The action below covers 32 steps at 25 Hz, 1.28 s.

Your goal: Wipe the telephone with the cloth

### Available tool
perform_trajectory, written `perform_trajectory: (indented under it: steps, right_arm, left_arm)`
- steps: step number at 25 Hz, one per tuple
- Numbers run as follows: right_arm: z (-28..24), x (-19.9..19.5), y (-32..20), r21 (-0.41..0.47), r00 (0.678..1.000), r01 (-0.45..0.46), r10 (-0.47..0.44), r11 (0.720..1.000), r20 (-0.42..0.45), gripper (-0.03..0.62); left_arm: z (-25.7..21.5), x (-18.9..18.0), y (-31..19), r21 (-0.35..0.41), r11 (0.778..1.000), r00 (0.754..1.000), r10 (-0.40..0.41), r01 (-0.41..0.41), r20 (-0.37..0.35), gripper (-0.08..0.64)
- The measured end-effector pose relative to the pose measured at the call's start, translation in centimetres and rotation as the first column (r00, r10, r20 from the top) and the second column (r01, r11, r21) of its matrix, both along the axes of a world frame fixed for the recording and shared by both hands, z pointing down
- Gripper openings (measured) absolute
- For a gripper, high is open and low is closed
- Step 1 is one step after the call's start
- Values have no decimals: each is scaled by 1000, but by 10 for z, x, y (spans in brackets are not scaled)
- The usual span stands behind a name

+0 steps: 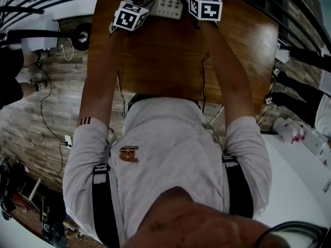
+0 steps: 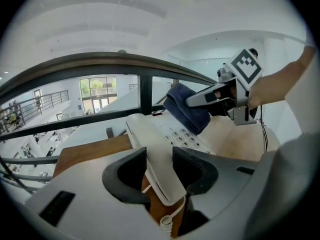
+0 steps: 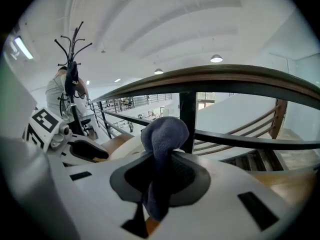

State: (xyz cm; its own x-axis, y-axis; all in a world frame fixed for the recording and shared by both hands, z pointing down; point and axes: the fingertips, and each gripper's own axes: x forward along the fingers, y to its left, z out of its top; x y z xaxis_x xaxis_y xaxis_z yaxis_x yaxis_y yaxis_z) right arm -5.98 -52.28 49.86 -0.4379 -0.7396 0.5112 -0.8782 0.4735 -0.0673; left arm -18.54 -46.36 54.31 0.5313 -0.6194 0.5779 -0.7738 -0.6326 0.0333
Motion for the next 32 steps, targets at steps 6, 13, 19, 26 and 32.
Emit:
perform_trajectory:
  steps: [6,13,19,26,32]
  right_arm:
    - [-20,-56,30,12,988,116,-117,993,101,78]
    - [-12,-109,37,-37,977,185,-180,982,113,78]
    - [11,-102,29,-66,987,156,-152,986,58,78]
    - [29,-52,26,-86,996,81,-82,993,-16,78]
    - [29,-2,29,-81,1000,5,-7,997,-28,78]
  left_arm:
    - [-1,4,1,-4,1000,1000,5,-5,-2,161]
    - [0,3,0,0,1000,1000,3,-3,-6,161]
    - [2,1,-1,1,1000,1000,1,-1,-4,161]
    - [1,3,0,6,1000,1000,3,-3,2,161]
    - [-1,5,2,6,1000,1000,3,-3,2,161]
